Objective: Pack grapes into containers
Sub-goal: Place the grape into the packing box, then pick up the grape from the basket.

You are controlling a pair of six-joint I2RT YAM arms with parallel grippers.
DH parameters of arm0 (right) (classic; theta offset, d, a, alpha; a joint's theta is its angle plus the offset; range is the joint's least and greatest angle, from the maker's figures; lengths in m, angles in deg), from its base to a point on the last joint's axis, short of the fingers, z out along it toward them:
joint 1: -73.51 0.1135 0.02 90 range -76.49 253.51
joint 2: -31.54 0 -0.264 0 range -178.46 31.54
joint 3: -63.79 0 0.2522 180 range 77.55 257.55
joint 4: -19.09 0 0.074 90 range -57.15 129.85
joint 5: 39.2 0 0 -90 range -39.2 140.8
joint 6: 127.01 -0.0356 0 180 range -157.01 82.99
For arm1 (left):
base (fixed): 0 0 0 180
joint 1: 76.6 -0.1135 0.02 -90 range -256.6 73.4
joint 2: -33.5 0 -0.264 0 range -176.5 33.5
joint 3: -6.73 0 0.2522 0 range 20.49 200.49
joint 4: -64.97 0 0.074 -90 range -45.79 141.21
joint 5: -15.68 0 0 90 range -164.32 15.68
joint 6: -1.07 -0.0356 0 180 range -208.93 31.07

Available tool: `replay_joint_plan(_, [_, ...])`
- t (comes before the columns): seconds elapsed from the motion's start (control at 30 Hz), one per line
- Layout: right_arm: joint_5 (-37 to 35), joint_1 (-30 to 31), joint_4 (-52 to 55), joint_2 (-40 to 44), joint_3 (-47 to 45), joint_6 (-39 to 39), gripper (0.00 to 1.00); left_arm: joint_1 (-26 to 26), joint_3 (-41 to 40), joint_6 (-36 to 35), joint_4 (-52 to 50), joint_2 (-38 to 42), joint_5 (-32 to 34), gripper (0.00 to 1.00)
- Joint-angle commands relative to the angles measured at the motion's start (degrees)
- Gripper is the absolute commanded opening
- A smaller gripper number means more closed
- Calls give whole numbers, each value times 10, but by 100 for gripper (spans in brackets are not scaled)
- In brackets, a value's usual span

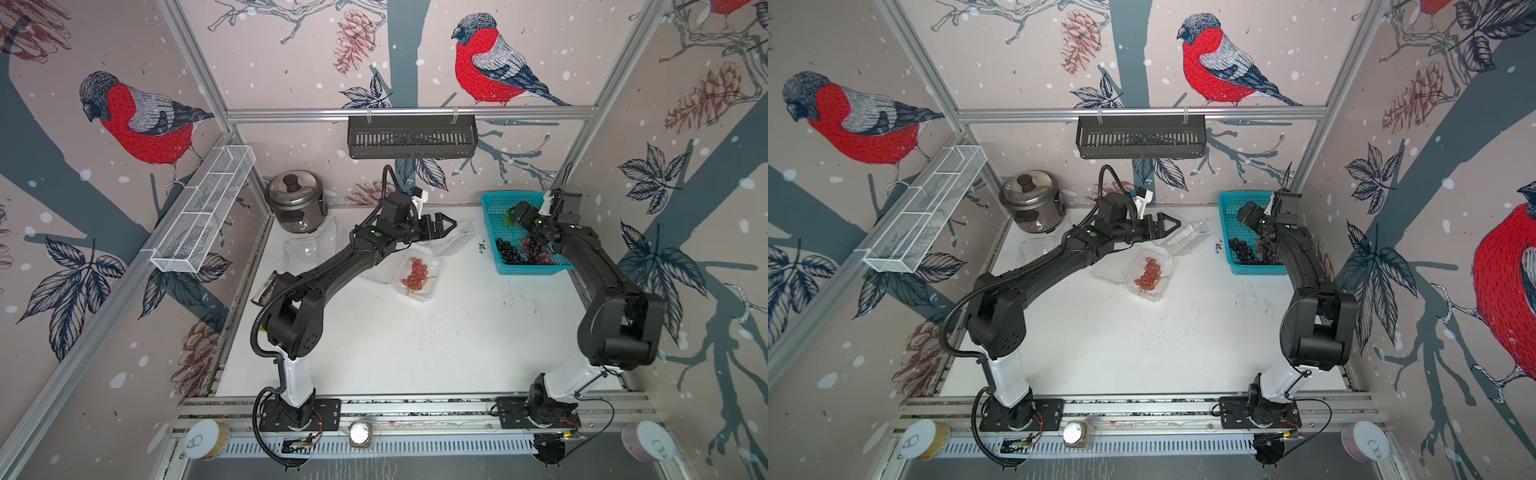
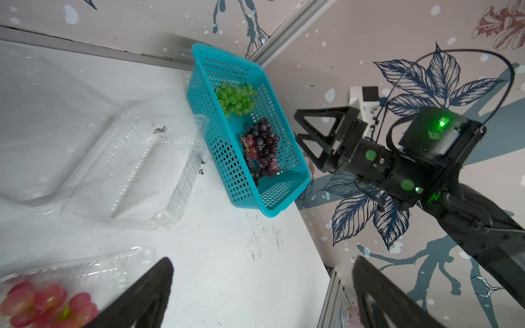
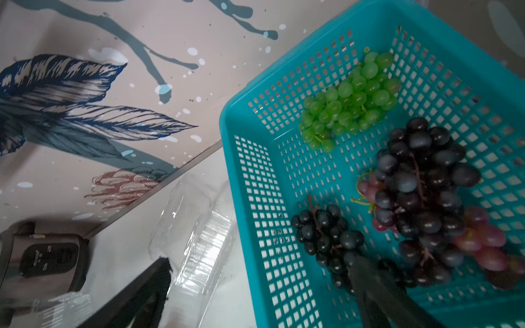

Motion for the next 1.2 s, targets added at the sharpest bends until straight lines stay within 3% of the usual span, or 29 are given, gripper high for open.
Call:
replay_joint_plan(0.0, [-31,-1,3,-54,52,3,100,12,32,1,15,-22,-14,97])
replay_joint_plan(0.43, [-101,13,89,-352,358,-5,100,26,95,2,-1,-85,-21,97])
replay_joint_plan(0.6, [-137,23,111,-429,439,-6,91,26,132,-8,-24,-109,-22,97])
replay_joint_plan(0.87, [-192,29,100,-463,449,-18,81,24,145,-16,-36,-122,-20,97])
replay_joint_plan(1.07, [-192,28,98,-488,458,-27,76,22,145,-11,-32,-128,-23,97])
replay_joint_plan(1.17, [-193,28,100,-497,467,-24,69,23,142,-11,-32,-128,-23,97])
